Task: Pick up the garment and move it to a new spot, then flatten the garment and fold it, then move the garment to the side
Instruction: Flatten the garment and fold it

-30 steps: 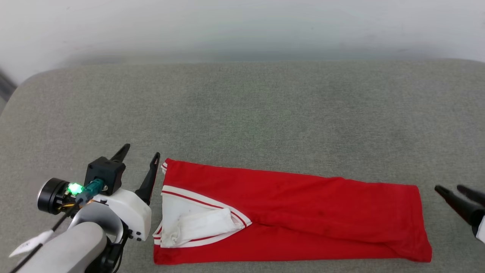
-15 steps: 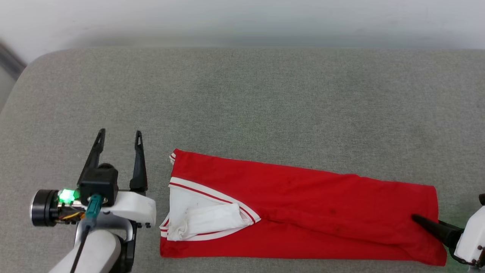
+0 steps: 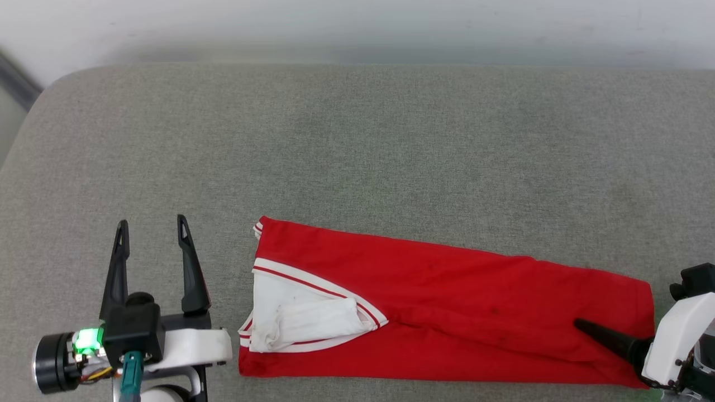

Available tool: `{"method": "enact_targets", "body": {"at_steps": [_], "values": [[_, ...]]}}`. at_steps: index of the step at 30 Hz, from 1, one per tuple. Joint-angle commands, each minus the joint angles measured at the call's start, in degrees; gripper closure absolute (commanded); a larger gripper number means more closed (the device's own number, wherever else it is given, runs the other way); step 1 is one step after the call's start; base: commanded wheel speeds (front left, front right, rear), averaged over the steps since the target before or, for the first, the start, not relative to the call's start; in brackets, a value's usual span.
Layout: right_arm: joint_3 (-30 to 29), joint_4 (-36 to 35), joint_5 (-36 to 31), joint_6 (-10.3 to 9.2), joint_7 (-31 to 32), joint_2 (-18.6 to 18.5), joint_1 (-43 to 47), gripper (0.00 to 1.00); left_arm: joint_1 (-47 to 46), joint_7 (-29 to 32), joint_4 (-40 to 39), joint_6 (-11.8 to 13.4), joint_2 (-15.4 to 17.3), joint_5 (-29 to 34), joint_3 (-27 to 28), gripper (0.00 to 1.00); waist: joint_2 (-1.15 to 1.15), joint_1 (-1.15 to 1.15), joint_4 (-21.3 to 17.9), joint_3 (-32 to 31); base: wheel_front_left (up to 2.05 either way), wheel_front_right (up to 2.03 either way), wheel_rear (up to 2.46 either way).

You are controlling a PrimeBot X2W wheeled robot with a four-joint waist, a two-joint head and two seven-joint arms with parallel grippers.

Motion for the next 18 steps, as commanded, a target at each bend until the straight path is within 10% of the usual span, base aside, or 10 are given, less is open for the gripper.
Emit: {"method": "enact_targets", "body": {"at_steps": [1,3,18], "values": [[1.9,0.6,-0.2,-0.02,0.3,2.8,0.4,0.26,0.6,-0.1,-0.3,-0.1,-0.3,0.4,0.2,0.0,0.0,0.0,0.0,-0.1,0.0,0.0,0.0],[2.1,1.1,-1.1,-0.02,-0.3,2.4,0.0,1.0,2.7,-0.1,-1.6,-0.8,-2.3,2.0,2.0,0.0,0.0,0.0,0.1,-0.3,0.0,0.0,0.0],[1.2,3.0,-3.1,-0.03,-0.4,-3.1,-1.2,1.0,11.0,-0.1,-2.5,-5.5,-10.7,9.9,6.1,0.0,0.0,0.0,0.1,-3.7,0.0,0.0,0.0]]}}
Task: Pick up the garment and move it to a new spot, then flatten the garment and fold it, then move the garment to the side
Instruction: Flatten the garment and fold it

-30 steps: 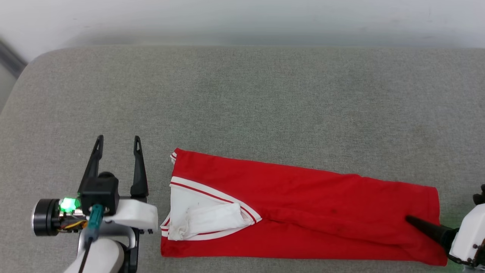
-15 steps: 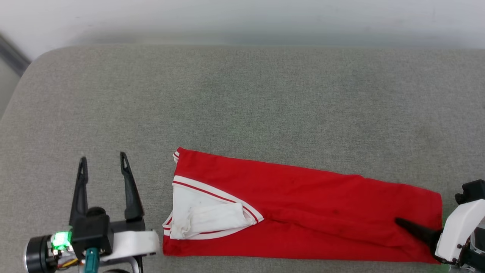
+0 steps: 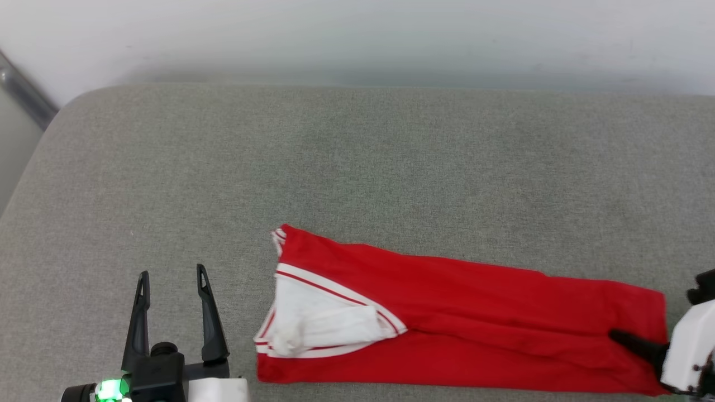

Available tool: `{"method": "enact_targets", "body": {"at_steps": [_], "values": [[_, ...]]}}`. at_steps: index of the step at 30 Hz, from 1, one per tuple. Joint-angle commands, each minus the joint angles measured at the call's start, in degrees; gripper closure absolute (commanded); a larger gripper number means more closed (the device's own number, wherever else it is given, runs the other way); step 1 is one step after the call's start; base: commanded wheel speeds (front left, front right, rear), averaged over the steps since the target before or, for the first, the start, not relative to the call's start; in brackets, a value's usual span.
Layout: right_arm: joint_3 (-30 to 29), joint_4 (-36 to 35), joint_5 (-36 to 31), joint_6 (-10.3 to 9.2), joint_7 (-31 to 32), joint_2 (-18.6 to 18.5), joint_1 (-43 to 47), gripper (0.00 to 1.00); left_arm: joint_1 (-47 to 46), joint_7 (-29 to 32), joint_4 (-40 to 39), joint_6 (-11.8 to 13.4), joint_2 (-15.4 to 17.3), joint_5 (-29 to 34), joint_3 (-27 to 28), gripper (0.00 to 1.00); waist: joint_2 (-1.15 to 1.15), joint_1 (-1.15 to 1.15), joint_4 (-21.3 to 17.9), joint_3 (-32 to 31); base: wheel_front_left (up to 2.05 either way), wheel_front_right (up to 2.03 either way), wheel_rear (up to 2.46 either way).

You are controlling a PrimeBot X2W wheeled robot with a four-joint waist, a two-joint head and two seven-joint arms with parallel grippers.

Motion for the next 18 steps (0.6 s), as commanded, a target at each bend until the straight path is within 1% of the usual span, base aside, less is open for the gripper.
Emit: {"method": "enact_targets", "body": {"at_steps": [1,6,10,13,18], "values": [[-0.4,0.5,-0.5,-0.04,0.2,-1.0,-0.4,1.0,0.6,-0.1,0.1,-0.3,-0.1,0.4,0.1,0.0,0.0,0.0,-0.1,-0.3,0.0,0.0,0.0],[-1.7,1.4,-1.7,-0.04,2.2,-5.2,-0.1,1.0,1.7,-0.1,0.9,-1.4,-0.5,1.3,0.6,0.0,0.0,0.0,-0.2,-1.4,0.0,0.0,0.0],[-1.5,0.1,-1.9,-0.04,5.7,-7.0,1.0,1.0,2.4,-0.1,1.6,-2.0,-0.7,1.4,1.0,0.0,0.0,0.0,-0.2,-2.2,0.0,0.0,0.0],[-2.0,-3.7,0.1,-0.04,8.3,-6.8,1.1,1.0,2.7,-0.1,2.0,-2.6,-0.7,1.6,1.2,0.0,0.0,0.0,-0.3,-2.8,0.0,0.0,0.0],[-2.5,-14.6,2.7,-0.04,12.0,-5.7,0.6,1.0,3.0,-0.1,2.4,-3.6,-0.7,1.9,1.3,0.0,0.0,0.0,-0.3,-3.2,0.0,0.0,0.0]]}}
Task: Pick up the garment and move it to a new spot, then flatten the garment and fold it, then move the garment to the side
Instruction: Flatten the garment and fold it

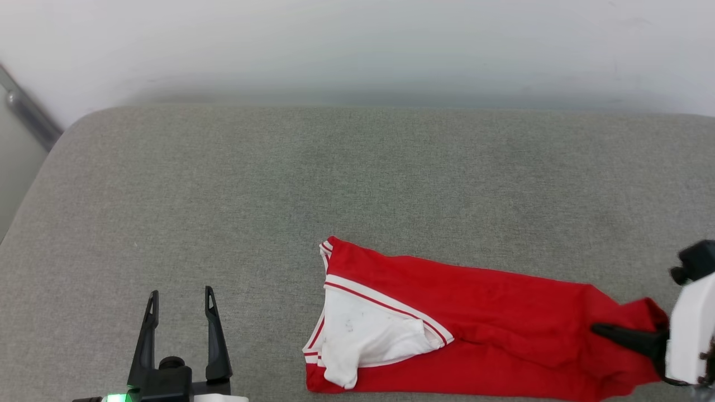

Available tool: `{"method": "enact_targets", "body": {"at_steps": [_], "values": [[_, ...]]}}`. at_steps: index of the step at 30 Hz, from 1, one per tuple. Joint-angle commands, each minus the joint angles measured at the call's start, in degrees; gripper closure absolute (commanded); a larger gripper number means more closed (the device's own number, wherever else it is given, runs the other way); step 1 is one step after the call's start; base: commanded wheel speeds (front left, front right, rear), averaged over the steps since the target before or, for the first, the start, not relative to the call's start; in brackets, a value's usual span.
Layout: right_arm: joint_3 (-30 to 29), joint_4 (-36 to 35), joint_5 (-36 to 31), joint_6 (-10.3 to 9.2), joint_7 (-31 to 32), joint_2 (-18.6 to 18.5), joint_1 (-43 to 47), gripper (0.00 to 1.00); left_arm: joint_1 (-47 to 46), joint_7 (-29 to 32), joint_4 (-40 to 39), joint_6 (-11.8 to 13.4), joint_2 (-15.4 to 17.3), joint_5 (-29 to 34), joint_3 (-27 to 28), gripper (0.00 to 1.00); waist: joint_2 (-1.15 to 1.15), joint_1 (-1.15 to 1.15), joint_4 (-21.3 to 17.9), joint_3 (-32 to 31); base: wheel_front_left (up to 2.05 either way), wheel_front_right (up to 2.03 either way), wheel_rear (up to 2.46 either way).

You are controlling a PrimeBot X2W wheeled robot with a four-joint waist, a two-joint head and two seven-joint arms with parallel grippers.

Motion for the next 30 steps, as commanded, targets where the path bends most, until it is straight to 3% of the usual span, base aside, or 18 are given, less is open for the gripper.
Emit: {"method": "enact_targets", "body": {"at_steps": [1,6,11,17,23,26,30], "values": [[0.1,-1.5,0.2,-0.02,0.5,0.6,-0.5,1.0,0.2,-0.1,0.1,-0.3,-0.2,0.3,0.2,0.0,0.0,0.0,0.1,0.1,0.0,0.0,0.0],[1.2,-8.4,-2.2,-0.02,3.7,3.9,-3.7,1.0,-0.9,-0.1,0.2,-0.7,-0.5,0.6,0.2,0.0,0.0,0.0,0.8,0.8,0.0,0.0,0.0],[4.7,-9.2,-8.7,-0.02,6.7,10.1,-9.9,1.0,-2.0,-0.1,0.4,-1.3,-0.8,0.6,-0.1,0.0,0.0,0.0,1.4,2.1,0.0,0.0,0.0],[12.5,-5.1,-17.7,-0.02,9.7,19.2,-18.7,1.0,-3.7,-0.1,0.8,-1.9,-1.2,0.7,-0.2,0.0,0.0,0.0,2.4,3.8,0.0,0.0,0.0],[18.8,3.8,-21.9,-0.02,10.1,27.2,-25.5,1.0,-5.3,-0.1,1.1,-2.5,-1.7,0.7,-0.6,0.0,0.0,0.0,3.3,5.6,0.0,0.0,0.0],[22.4,7.6,-24.0,-0.02,9.4,29.7,-28.0,1.0,-6.0,-0.1,1.4,-2.8,-2.0,0.7,-1.0,0.0,0.0,0.0,3.9,6.4,0.0,0.0,0.0],[27.9,11.8,-27.0,-0.02,8.1,29.7,-30.0,1.0,-6.8,-0.1,1.8,-3.0,-2.5,0.6,-1.3,0.0,0.0,0.0,4.7,7.3,0.0,0.0,0.0]]}}
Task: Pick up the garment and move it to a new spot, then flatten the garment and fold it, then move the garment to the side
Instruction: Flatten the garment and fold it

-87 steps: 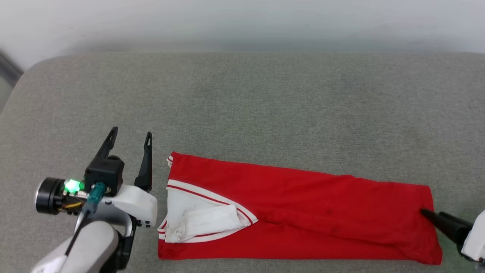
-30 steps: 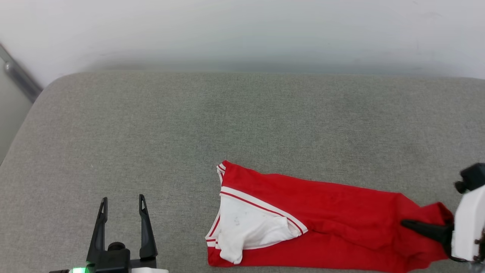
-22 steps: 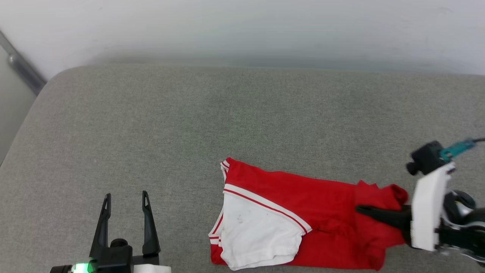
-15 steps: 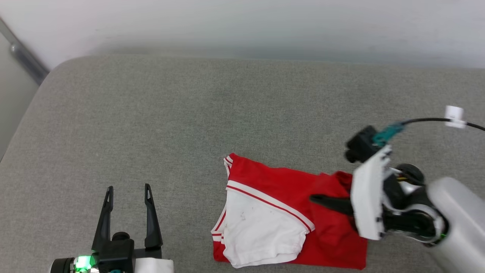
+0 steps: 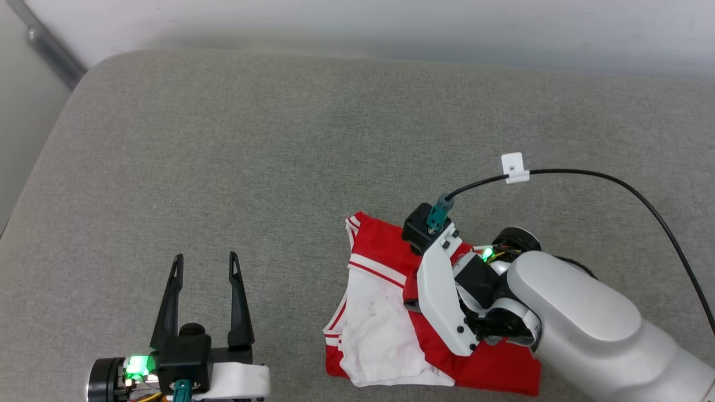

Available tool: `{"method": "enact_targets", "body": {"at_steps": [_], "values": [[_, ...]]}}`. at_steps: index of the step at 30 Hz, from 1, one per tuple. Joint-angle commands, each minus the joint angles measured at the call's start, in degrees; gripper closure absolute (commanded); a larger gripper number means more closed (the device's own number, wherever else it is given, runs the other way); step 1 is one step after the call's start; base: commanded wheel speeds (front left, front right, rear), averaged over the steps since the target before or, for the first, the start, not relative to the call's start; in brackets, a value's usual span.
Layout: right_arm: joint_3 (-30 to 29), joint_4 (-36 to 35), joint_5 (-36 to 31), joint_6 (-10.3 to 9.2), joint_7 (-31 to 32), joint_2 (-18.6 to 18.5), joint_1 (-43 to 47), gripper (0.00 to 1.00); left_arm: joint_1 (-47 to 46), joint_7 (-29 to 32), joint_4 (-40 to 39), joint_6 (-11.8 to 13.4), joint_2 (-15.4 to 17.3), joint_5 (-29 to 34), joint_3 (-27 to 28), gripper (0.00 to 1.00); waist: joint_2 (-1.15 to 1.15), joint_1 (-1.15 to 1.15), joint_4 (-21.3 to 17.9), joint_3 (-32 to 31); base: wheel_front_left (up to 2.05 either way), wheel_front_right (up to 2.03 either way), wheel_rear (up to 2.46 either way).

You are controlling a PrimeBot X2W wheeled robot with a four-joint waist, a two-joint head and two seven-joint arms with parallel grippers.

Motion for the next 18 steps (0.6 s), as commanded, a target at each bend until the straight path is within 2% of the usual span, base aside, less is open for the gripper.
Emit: {"method": "enact_targets", "body": {"at_steps": [1,6,7,8,9,10,14,18], "values": [[1.1,1.1,-0.7,-0.02,-0.9,-0.5,-0.8,1.0,-0.8,-0.1,0.1,-0.1,-0.2,0.0,-0.1,0.0,0.0,0.0,0.4,0.3,0.0,0.0,0.0],[4.4,4.7,-0.9,-0.02,-4.4,-1.1,-1.1,1.0,-0.8,-0.1,0.3,0.1,-0.4,-0.3,0.7,0.0,0.0,0.0,0.2,0.6,0.0,0.0,0.0],[4.7,5.1,-1.0,-0.02,-5.5,-1.2,-1.2,0.72,-0.6,-0.1,0.4,0.1,-0.5,-0.4,0.9,0.0,0.0,0.0,0.0,0.5,0.0,0.0,0.0],[4.7,5.3,-0.5,-0.03,-6.7,-1.1,-1.1,0.61,-0.4,-0.1,0.5,0.1,-0.5,-0.3,1.1,0.0,0.0,0.0,-0.2,0.3,0.0,0.0,0.0],[4.6,5.4,0.1,-0.02,-7.8,-1.0,-1.0,0.27,-0.2,-0.1,0.6,0.1,-0.5,-0.3,1.3,0.0,0.0,0.0,-0.5,0.0,0.0,0.0,0.0],[4.5,5.1,0.2,-0.02,-9.2,-1.0,-1.2,0.0,0.0,-0.1,0.7,0.0,-0.5,-0.3,1.4,0.0,0.0,0.0,-0.7,-0.3,0.0,0.0,0.0],[4.9,1.2,0.4,-0.02,-14.6,-2.9,-2.0,0.0,0.6,-0.1,0.6,-0.6,-0.5,-0.5,1.8,0.0,0.0,0.0,-1.3,-1.9,0.0,0.0,0.0],[1.4,-3.0,-2.0,-0.02,-22.7,-6.3,-2.2,0.0,1.6,-0.1,-0.2,-1.1,-0.5,-0.8,2.9,0.0,0.0,0.0,-2.4,-3.5,0.0,0.0,0.0]]}}
